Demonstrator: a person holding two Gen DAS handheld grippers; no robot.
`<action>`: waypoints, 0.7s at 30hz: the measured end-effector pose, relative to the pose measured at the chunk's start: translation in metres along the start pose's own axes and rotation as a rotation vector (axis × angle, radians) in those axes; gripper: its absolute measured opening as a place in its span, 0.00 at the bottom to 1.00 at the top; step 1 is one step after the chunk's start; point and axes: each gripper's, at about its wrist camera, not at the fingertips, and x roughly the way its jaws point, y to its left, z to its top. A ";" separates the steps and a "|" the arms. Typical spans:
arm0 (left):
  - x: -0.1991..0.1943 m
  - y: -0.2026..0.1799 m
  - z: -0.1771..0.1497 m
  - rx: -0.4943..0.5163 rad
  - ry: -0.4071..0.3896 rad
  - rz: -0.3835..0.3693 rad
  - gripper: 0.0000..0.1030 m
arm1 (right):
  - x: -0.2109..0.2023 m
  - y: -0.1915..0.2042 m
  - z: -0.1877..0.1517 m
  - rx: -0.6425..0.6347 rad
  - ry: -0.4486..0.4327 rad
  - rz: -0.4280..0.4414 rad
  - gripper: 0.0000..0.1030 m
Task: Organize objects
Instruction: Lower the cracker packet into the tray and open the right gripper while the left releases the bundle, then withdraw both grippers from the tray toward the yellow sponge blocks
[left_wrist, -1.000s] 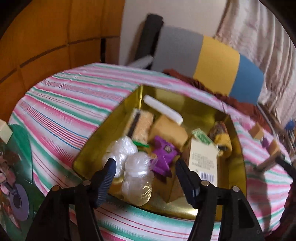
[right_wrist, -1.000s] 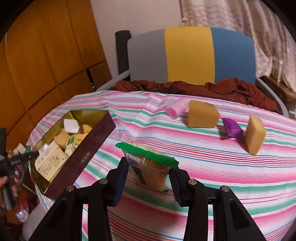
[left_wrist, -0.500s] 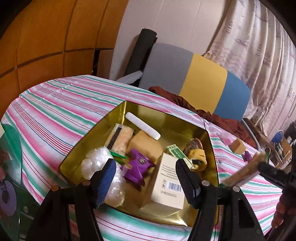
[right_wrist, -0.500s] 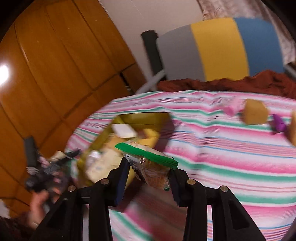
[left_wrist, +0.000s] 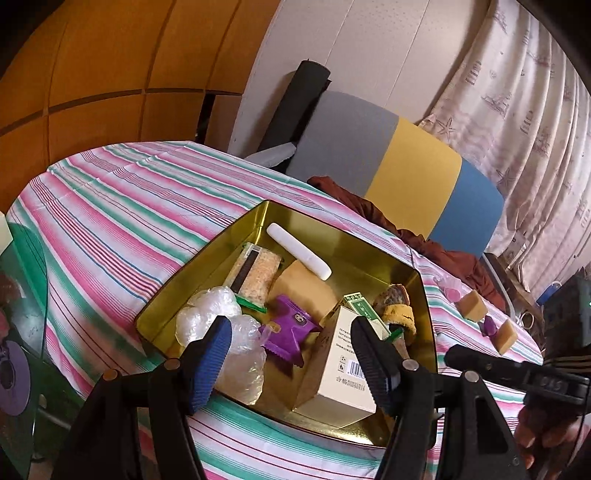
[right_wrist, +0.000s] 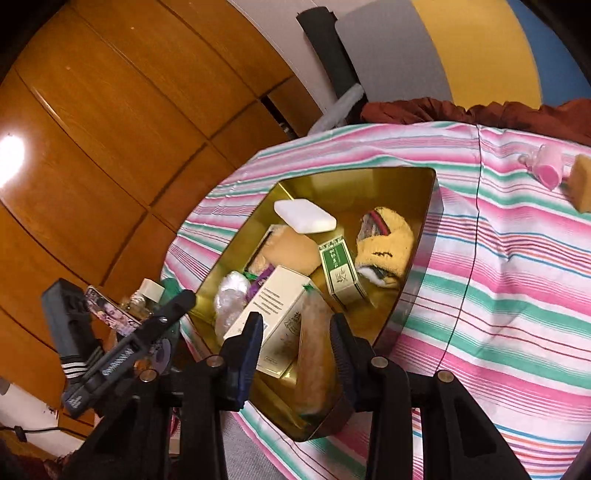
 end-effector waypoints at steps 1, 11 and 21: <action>0.000 -0.001 -0.001 0.002 0.002 -0.001 0.66 | 0.002 -0.001 0.000 0.005 0.002 -0.009 0.38; 0.005 -0.027 -0.007 0.042 0.044 -0.075 0.66 | -0.014 -0.007 -0.004 -0.035 -0.049 -0.099 0.44; 0.013 -0.103 -0.026 0.203 0.122 -0.176 0.66 | -0.056 -0.076 -0.010 -0.028 -0.058 -0.331 0.48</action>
